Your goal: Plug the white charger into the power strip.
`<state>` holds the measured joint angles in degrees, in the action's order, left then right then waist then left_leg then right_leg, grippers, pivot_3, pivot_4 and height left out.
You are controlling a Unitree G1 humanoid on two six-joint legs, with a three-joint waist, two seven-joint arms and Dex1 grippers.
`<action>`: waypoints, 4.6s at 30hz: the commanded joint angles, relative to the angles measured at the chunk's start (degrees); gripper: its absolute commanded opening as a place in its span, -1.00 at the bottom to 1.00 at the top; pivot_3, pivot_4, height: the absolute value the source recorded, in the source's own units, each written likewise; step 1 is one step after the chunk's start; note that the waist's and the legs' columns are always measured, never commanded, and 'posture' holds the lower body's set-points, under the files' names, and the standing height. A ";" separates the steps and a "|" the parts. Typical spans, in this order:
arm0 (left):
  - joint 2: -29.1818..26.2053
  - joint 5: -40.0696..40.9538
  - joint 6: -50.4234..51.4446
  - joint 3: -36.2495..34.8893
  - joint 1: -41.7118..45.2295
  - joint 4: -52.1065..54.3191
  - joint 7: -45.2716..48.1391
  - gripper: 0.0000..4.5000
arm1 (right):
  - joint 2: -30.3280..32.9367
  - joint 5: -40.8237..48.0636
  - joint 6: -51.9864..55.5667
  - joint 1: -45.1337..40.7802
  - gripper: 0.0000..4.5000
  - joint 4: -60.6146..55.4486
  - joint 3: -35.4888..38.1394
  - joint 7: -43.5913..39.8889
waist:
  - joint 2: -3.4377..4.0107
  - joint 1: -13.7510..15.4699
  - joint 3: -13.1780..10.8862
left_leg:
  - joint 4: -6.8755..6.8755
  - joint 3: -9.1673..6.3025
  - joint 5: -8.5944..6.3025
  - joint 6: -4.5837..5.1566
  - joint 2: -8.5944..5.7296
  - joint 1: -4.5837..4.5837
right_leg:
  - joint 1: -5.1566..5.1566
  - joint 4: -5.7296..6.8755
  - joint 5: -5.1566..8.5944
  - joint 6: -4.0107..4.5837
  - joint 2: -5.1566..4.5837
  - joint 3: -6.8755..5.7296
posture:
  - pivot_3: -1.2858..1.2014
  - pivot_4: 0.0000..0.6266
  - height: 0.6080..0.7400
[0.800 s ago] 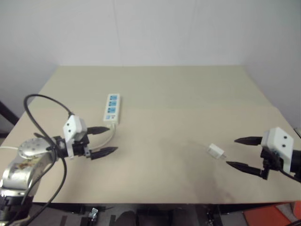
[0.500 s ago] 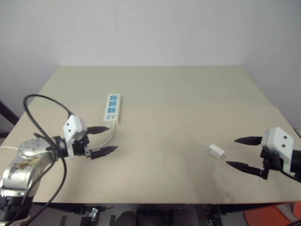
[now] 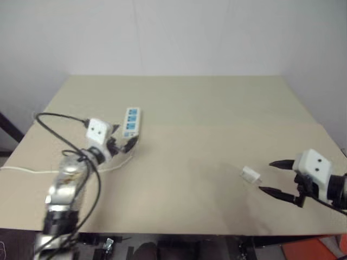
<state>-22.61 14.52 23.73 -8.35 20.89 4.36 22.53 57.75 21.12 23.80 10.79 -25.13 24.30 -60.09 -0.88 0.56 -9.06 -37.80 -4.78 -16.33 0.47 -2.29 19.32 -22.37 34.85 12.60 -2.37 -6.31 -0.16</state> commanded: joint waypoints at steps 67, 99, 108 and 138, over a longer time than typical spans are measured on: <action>12.49 -4.57 -9.28 -3.01 9.94 -26.65 -16.89 0.45 | -2.06 -0.70 4.01 -8.19 1.00 -6.58 -6.68 9.59 | -0.07 0.09 -0.04 | -0.04 0.15 0.01 -0.04 -0.05 -0.03 | -0.02 -0.01 0.00 -0.16 0.03 0.15 | 0.03 -0.52 1.00; -11.36 4.01 -15.97 17.77 0.05 -10.04 51.85 0.45 | 7.54 -7.07 46.35 -58.71 1.00 9.00 -53.19 0.21 | 0.11 0.05 0.05 | -0.04 0.18 0.01 -0.03 -0.03 0.94 | -1.18 0.01 -0.11 0.04 0.01 0.12 | 0.03 -0.52 1.00; -10.93 2.11 -19.33 19.45 1.88 -12.80 55.86 0.45 | 4.35 -10.84 50.85 -63.37 1.00 14.64 -60.52 0.96 | 0.15 -0.17 0.08 | -0.04 0.22 0.00 -0.01 -0.04 0.98 | -1.25 0.04 -0.11 0.03 0.01 0.14 | 0.03 -0.52 1.00; -9.65 0.94 -20.07 19.33 0.88 -13.08 54.32 0.45 | 0.31 -9.79 56.72 -64.87 -0.48 19.19 -63.62 4.43 | 0.24 -0.24 0.14 | -0.08 0.22 0.01 -0.01 -0.05 0.95 | -1.25 0.13 -0.12 0.03 0.02 0.15 | 0.03 -0.52 1.00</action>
<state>-32.34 15.60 3.93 10.56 21.99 -9.74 76.98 57.74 11.99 80.18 -52.49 -5.63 -39.78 -56.13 -0.64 0.32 -8.92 -37.88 -4.56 -16.32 0.46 -2.34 20.27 -23.61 34.98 12.48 -2.34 -6.28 -0.02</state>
